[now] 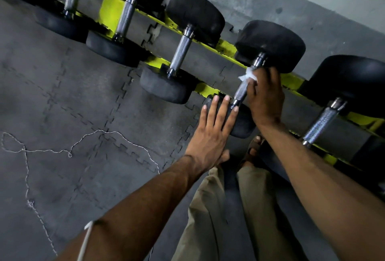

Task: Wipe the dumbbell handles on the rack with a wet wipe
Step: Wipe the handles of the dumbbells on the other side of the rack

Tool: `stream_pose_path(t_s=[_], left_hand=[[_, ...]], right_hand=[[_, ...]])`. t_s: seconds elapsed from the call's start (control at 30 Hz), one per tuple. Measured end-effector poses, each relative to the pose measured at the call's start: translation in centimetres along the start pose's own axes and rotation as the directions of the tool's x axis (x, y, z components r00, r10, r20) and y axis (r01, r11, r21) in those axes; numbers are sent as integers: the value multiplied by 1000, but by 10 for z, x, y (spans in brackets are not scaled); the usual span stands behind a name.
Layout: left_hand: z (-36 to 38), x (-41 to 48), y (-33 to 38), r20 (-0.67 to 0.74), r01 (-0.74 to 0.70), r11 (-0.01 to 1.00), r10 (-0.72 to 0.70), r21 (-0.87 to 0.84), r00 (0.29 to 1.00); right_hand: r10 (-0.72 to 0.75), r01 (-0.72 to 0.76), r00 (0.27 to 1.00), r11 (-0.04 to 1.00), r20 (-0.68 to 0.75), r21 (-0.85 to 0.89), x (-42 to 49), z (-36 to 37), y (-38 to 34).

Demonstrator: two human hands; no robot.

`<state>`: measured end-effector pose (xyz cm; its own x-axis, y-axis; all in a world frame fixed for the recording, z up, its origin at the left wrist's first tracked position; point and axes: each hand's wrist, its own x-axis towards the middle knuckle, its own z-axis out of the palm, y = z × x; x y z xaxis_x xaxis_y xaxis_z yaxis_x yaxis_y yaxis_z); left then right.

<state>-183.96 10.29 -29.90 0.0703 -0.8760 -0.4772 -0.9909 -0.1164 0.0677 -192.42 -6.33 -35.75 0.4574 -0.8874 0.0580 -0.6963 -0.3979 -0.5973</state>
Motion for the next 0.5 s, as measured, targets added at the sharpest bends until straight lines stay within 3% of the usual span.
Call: stream_pose_path(t_s=[0.1,0.17,0.23,0.33,0.4,0.5], left_hand=[[-1,2,-2,-10,-7,1000,7,-5,1000],[0,1,-4,-10,-4,1000,4,3,1000],[1,1,-4,-4,-2,1000,2,15,1000],[1,0,-5,0,-1,1000,1,14,1000],[-2,0,-8,-5,-16,1000,16,4,1000],[-6,-3,-16,-13,-64,998,64,-20,998]], right_hand=[[-172,179,983,973,58,-149,19,-3,9],[-181,215,973,938,146,-272,29,-3,4],[-149,274,931,890,334,-365,33,-3,-11],[-85,483,719,775,689,-408,39,3,-38],[26,480,586,795,810,-372,49,4,-51],[42,351,537,897,843,-268,53,0,-47]])
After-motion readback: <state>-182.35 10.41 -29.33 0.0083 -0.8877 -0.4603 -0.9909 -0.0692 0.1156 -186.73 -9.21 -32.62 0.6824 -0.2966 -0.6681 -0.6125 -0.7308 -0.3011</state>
